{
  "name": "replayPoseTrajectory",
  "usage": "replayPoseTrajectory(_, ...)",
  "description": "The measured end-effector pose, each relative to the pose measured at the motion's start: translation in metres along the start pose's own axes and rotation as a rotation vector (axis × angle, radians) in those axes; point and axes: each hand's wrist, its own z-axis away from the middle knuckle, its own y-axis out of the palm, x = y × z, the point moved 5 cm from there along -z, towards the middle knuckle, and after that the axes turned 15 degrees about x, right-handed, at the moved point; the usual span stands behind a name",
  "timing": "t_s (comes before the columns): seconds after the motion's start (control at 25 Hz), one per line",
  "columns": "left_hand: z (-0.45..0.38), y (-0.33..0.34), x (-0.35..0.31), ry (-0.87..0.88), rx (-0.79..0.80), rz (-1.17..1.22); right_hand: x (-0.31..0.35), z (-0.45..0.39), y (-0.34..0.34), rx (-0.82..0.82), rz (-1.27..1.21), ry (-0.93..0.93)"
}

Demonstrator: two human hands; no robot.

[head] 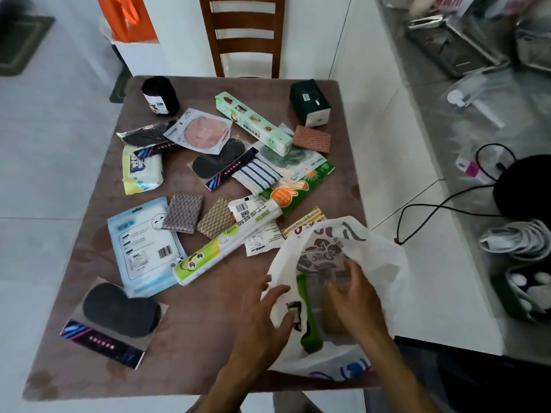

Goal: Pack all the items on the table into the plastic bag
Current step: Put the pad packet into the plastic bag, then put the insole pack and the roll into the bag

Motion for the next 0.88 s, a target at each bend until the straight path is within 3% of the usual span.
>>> replayPoseTrajectory(0.08, 0.009, -0.016, 0.014, 0.017, -0.097, 0.233, 0.018, 0.01, 0.008, -0.035, -0.032, -0.133)
replayPoseTrajectory(0.2, 0.038, -0.056, 0.069, -0.198, -0.38, 0.365, 0.056, 0.027, 0.037, 0.046, 0.073, -0.277)
replayPoseTrajectory(0.36, 0.07, -0.089, 0.187, -0.705, -0.639, 0.52, 0.093, 0.044, 0.091, 0.203, 0.186, -0.462)
replayPoseTrajectory(0.44, 0.079, -0.091, 0.249, -0.95, -0.644, 0.594, 0.096, 0.045, 0.118, 0.316, 0.247, -0.489)
replayPoseTrajectory(0.48, 0.079, -0.085, 0.277, -1.054, -0.643, 0.742, 0.096, 0.044, 0.127, 0.361, 0.273, -0.492)
replayPoseTrajectory(0.56, 0.07, -0.068, 0.322, -1.042, -0.6, 0.961, 0.091, 0.042, 0.138, 0.427, 0.291, -0.481)
replayPoseTrajectory(0.64, 0.069, -0.06, 0.347, -1.073, -0.658, 0.94, 0.087, 0.042, 0.143, 0.46, 0.285, -0.462)
replayPoseTrajectory(0.76, 0.058, -0.088, 0.301, -0.983, -0.641, 0.778, 0.084, 0.042, 0.148, 0.453, 0.273, -0.405)
replayPoseTrajectory(0.88, 0.053, -0.116, 0.231, -0.765, -0.71, 0.896, 0.083, 0.043, 0.145, 0.463, 0.254, -0.338)
